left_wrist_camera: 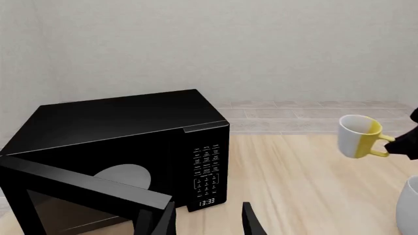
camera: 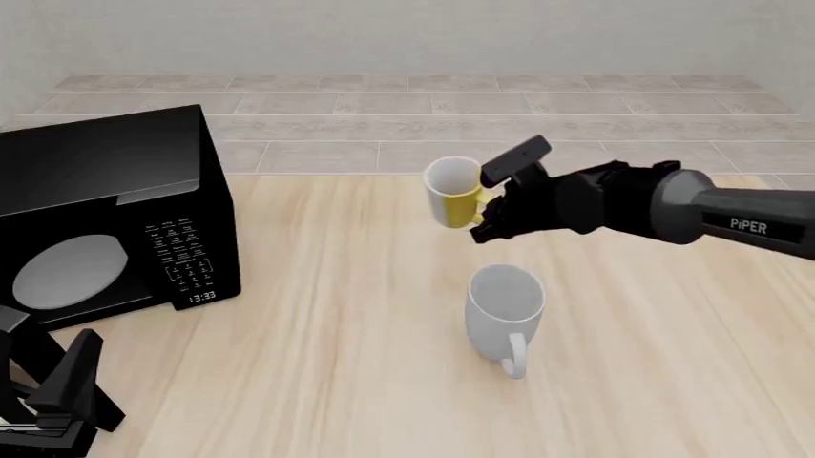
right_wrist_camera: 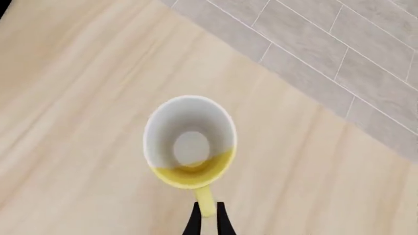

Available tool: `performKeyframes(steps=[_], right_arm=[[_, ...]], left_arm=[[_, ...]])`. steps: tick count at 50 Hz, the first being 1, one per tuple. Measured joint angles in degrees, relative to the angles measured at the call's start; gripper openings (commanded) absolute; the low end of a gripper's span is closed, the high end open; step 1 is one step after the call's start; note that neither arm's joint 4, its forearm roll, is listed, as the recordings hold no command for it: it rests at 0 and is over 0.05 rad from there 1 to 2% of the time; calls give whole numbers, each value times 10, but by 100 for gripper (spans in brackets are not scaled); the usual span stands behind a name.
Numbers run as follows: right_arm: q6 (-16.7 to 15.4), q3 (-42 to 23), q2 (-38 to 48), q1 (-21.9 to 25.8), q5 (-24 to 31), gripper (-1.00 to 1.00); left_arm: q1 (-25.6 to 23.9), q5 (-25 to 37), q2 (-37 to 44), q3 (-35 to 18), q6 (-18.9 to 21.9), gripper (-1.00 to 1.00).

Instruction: Put the yellow and white mug to the front of the white mug.

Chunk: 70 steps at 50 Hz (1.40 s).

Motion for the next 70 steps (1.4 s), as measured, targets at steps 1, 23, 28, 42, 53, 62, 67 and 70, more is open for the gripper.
performKeyframes(steps=[1,23,28,42,53,62,67,70], right_arm=[[0,0,1,-2,-1,-100],[2,-2,31,-45,-17,-100],[3,-2,37,-52,-21,-100],[13,1,54,-64,-37,-100],[17,4,72,-70,-47,-100],[17,6,83,-74,-52,-100],[18,6,90,-77,-55,-100],[18,6,92,-79,-57,-100]], left_arm=[[0,0,0,0,0,100],[0,0,0,0,0,100],[0,0,0,0,0,100],[0,0,0,0,0,100],[0,0,0,0,0,100],[0,0,0,0,0,100],[0,0,0,0,0,100],[0,0,0,0,0,100]])
